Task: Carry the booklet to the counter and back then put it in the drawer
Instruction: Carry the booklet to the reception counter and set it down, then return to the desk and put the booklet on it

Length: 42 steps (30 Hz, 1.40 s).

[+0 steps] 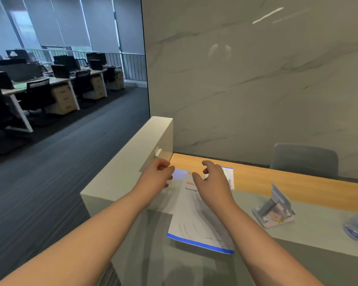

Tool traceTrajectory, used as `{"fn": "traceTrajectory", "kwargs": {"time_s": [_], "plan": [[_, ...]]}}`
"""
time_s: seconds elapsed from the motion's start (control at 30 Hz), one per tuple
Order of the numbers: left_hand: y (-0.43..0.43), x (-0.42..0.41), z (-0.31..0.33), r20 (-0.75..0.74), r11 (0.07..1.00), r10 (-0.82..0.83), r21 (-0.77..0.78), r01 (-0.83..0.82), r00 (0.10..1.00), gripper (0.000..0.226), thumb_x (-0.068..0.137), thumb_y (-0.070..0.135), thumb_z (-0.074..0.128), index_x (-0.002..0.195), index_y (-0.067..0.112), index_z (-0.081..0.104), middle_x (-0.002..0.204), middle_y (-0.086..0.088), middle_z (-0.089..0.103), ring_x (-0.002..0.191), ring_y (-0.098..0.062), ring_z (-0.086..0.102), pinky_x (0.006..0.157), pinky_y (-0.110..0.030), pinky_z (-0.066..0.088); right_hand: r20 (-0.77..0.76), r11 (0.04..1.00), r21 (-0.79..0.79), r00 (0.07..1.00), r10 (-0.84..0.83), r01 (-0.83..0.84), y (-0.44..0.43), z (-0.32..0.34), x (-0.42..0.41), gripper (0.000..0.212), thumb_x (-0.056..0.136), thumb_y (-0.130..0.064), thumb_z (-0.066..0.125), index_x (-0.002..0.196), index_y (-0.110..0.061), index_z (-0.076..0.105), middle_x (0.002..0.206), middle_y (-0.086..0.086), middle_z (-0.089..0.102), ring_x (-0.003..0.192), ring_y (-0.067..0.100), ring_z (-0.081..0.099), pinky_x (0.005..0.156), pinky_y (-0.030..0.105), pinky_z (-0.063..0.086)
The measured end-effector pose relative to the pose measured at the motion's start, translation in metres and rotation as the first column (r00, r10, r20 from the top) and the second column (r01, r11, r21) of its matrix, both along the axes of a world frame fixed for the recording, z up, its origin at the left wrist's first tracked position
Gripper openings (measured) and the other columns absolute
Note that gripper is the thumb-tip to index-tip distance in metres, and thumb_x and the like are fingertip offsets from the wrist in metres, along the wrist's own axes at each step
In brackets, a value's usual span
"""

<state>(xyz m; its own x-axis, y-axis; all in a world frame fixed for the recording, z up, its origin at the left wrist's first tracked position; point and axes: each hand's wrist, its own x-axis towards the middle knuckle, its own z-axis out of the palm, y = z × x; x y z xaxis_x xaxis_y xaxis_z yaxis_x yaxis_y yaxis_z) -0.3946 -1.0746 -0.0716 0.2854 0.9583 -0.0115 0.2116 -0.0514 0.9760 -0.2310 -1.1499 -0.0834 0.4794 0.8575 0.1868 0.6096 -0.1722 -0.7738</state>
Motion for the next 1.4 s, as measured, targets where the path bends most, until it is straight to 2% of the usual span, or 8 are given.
{"fn": "traceTrajectory", "kwargs": {"time_s": [0.2,0.37,0.53,0.7,0.87,1.1,1.3,1.4], "plan": [[0.036,-0.070,0.020,0.066,0.992,0.123,0.023,-0.124,0.990,0.020,0.098,0.032,0.060,0.114,0.021,0.060,0.111,0.003,0.066,0.093,-0.012,0.072,0.077,-0.031,0.061,-0.140,0.992,0.098,0.986,0.092,-0.079,0.047,0.019,-0.063,0.048,0.100,-0.035,0.058,0.146,-0.019,0.051,0.124,0.000,0.059,0.092,0.005,0.058,0.080,0.028,0.043],[0.080,-0.151,0.020,0.076,0.982,0.184,0.038,-0.187,0.980,0.020,0.097,0.034,0.060,0.114,0.024,0.060,0.112,0.004,0.067,0.094,-0.010,0.072,0.076,-0.028,0.060,-0.162,0.979,0.147,0.973,0.166,-0.142,0.110,0.031,-0.146,0.044,0.099,-0.033,0.060,0.141,-0.021,0.054,0.118,0.001,0.063,0.102,0.022,0.062,0.081,0.033,0.047],[0.141,-0.213,0.031,0.081,0.985,0.162,0.047,-0.166,0.983,0.021,0.098,0.031,0.060,0.116,0.021,0.062,0.111,0.000,0.069,0.095,-0.013,0.072,0.079,-0.033,0.062,-0.133,0.966,0.186,0.969,0.206,-0.180,0.174,0.038,-0.218,0.042,0.099,-0.035,0.060,0.139,-0.026,0.052,0.118,-0.001,0.062,0.081,0.020,0.062,0.078,0.036,0.054],[0.210,-0.271,0.044,0.081,0.992,0.074,0.093,-0.081,0.994,0.017,0.099,0.030,0.061,0.114,0.023,0.062,0.107,0.000,0.070,0.083,-0.003,0.072,0.063,-0.015,0.056,-0.142,0.969,0.219,0.979,0.147,-0.114,0.240,0.045,-0.276,0.041,0.098,-0.034,0.061,0.138,-0.026,0.053,0.114,-0.002,0.064,0.090,0.018,0.060,0.076,0.029,0.043],[0.282,-0.325,0.058,0.088,0.995,0.040,0.093,-0.048,0.995,0.019,0.100,0.026,0.060,0.117,0.019,0.061,0.108,-0.005,0.070,0.084,-0.008,0.068,0.054,-0.008,0.051,-0.159,0.976,0.215,0.986,0.057,-0.022,0.296,0.054,-0.314,0.044,0.097,-0.034,0.063,0.139,-0.023,0.054,0.112,-0.001,0.064,0.093,0.023,0.061,0.084,0.038,0.051],[0.393,-0.336,0.054,0.088,0.992,-0.051,0.119,0.040,0.995,0.012,0.099,0.027,0.059,0.111,0.026,0.061,0.107,0.004,0.068,0.090,-0.007,0.071,0.067,-0.018,0.059,-0.149,0.973,0.222,0.988,-0.027,0.060,0.388,0.054,-0.321,0.042,0.098,-0.029,0.062,0.139,-0.024,0.054,0.114,0.003,0.064,0.072,0.015,0.059,0.067,0.029,0.046],[0.514,-0.320,0.052,0.039,0.983,-0.113,0.148,0.106,0.993,0.013,0.101,0.026,0.057,0.113,0.025,0.060,0.109,0.004,0.066,0.091,-0.006,0.071,0.061,-0.013,0.056,-0.187,0.963,0.246,0.981,-0.060,0.106,0.504,0.051,-0.313,0.041,0.098,-0.028,0.062,0.139,-0.026,0.056,0.112,0.001,0.064,0.068,0.013,0.058,0.054,0.014,0.046],[0.577,-0.311,0.062,0.028,0.980,-0.128,0.155,0.122,0.991,0.012,0.101,0.026,0.057,0.112,0.024,0.060,0.108,0.003,0.067,0.090,-0.007,0.071,0.065,-0.018,0.059,-0.210,0.959,0.254,0.975,-0.075,0.129,0.568,0.059,-0.308,0.040,0.098,-0.029,0.064,0.137,-0.026,0.057,0.111,-0.001,0.063,0.070,0.012,0.058,0.058,0.020,0.047]]}}
